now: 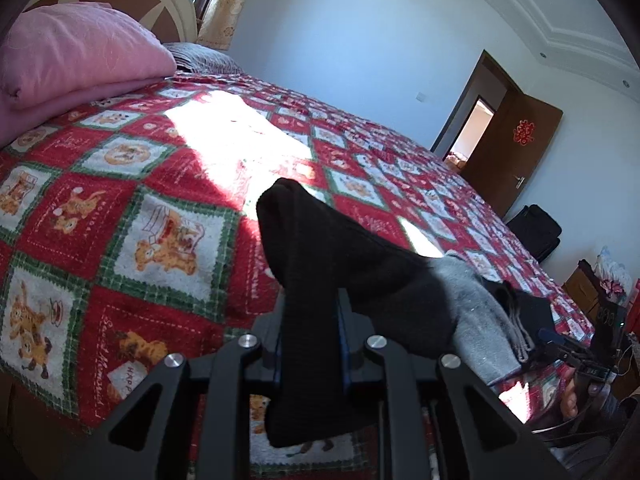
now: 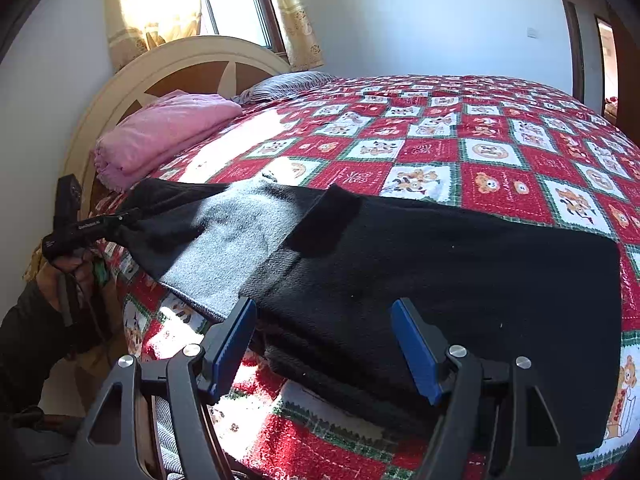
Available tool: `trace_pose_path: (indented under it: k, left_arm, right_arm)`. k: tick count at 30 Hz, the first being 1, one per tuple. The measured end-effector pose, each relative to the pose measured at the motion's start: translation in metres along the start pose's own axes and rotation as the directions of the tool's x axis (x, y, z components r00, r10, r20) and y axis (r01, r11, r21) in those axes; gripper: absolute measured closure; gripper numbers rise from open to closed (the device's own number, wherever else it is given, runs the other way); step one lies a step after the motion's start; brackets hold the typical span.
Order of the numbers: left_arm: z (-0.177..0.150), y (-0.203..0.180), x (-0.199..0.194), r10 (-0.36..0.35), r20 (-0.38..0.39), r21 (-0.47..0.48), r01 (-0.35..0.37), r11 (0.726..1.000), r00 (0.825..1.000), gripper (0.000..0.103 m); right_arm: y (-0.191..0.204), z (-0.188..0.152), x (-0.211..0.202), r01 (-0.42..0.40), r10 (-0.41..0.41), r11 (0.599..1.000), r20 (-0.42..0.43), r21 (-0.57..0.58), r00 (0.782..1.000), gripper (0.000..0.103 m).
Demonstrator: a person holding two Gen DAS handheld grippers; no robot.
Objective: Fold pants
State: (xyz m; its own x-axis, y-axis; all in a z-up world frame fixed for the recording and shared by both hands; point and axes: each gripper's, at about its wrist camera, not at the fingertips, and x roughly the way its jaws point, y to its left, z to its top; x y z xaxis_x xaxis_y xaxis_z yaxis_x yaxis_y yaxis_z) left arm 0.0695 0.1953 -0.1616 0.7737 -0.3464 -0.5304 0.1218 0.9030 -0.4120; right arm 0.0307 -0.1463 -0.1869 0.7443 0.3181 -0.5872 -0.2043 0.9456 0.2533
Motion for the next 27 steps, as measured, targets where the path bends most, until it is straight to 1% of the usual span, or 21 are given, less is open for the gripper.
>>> trace_pose_path:
  k: [4,11,14,19,23,25,27]
  left_arm:
    - [0.006,-0.009,-0.009,-0.073,0.039,-0.028,0.074,0.997,0.997,0.083]
    - [0.017,-0.035,-0.020,-0.140,0.091,-0.027,0.143,0.989,0.986,0.083]
    - [0.022,-0.051,-0.023,-0.146,0.108,-0.001,0.147,0.989,0.983,0.083]
    - [0.032,-0.085,-0.031,-0.191,0.143,0.041,0.187,0.981,0.971,0.083]
    - [0.041,-0.119,-0.034,-0.242,0.153,0.105,0.228,0.968,0.958,0.083]
    - [0.045,-0.136,-0.032,-0.273,0.147,0.135,0.254,0.958,0.951,0.083]
    - [0.048,-0.153,-0.027,-0.290,0.136,0.157,0.269,0.950,0.947,0.083]
  right_arm:
    - [-0.002,0.002,-0.004,0.011,-0.011,1.000,0.012,0.009,1.000,0.031]
    - [-0.011,0.011,-0.023,0.035,-0.037,0.999,0.049,0.036,0.998,0.031]
    - [-0.019,0.017,-0.036,0.051,-0.055,0.997,0.066,0.061,0.996,0.031]
    - [-0.036,0.024,-0.062,0.070,-0.080,0.992,0.097,0.101,0.992,0.031]
    - [-0.051,0.024,-0.080,0.104,-0.117,0.988,0.111,0.116,0.987,0.031]
    - [-0.059,0.023,-0.089,0.117,-0.132,0.985,0.116,0.126,0.984,0.031]
    - [-0.068,0.022,-0.097,0.135,-0.152,0.981,0.122,0.139,0.981,0.031]
